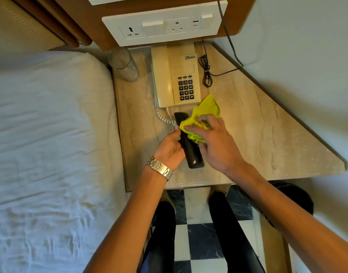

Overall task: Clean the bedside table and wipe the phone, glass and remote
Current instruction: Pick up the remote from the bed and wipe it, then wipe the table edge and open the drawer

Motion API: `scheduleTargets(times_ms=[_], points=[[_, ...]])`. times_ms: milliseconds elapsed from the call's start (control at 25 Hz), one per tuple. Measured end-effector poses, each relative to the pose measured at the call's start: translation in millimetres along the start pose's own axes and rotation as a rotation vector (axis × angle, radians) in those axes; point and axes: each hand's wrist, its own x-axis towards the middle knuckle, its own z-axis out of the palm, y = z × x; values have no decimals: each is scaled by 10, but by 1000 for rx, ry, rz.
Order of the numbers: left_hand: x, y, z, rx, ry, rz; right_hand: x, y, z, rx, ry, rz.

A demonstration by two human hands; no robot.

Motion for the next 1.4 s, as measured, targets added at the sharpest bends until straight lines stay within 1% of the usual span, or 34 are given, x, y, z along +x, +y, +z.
scheduleTargets(times_ms=[80, 160, 280, 320, 400, 440, 480, 520, 560, 640, 680, 760, 880, 1000, 1040, 1120, 1200, 1240, 1280, 1320, 1360, 1400], points=[[-4, 24, -9, -48, 3, -6, -282, -76, 36, 31, -8, -31], [-5, 33, -27, -43, -5, 4, -569, -157, 97, 40, -15, -87], [-45, 27, -95, -17, 45, 37, -869, -127, 214, 116, -18, -65], [-59, 54, -152, -31, 84, 47, -960, -78, 263, 115, -57, -68], [-57, 235, -301, -36, 178, 87, -1159, 77, 389, 50, -201, -73], [-28, 385, -374, -8, 233, 134, -1246, 184, 458, 27, -263, -38], [7, 545, -432, 58, 294, 198, -1311, 296, 511, 12, -282, 28], [61, 708, -469, 188, 374, 274, -1328, 404, 553, 1, -245, 100], [128, 871, -503, 384, 471, 358, -1302, 509, 602, -19, -197, 157], [283, 1129, -542, 874, 666, 480, -1160, 644, 704, -93, -136, 232], [367, 1225, -542, 1075, 745, 498, -1067, 684, 754, -117, -140, 262], [539, 1349, -507, 1305, 843, 485, -906, 714, 851, -146, -162, 306], [765, 1364, -378, 1490, 919, 489, -842, 703, 951, -190, -178, 339], [872, 1334, -354, 1577, 983, 520, -791, 675, 972, -181, -122, 372], [891, 1315, -383, 1593, 1020, 526, -732, 656, 961, -199, -103, 360], [863, 1178, -467, 1588, 1100, 550, -530, 614, 908, -288, -118, 267], [695, 903, -581, 1594, 1136, 628, -216, 614, 813, -371, -135, 176], [581, 714, -670, 1634, 1083, 713, -22, 630, 740, -396, -115, 170], [444, 484, -789, 1716, 943, 816, 169, 651, 650, -408, -93, 189], [276, 217, -916, 1837, 709, 899, 325, 667, 572, -415, -80, 223], [95, -75, -1016, 1971, 423, 900, 435, 676, 524, -423, -76, 258], [-47, -368, -1099, 2114, 142, 805, 487, 672, 508, -435, -79, 279]])
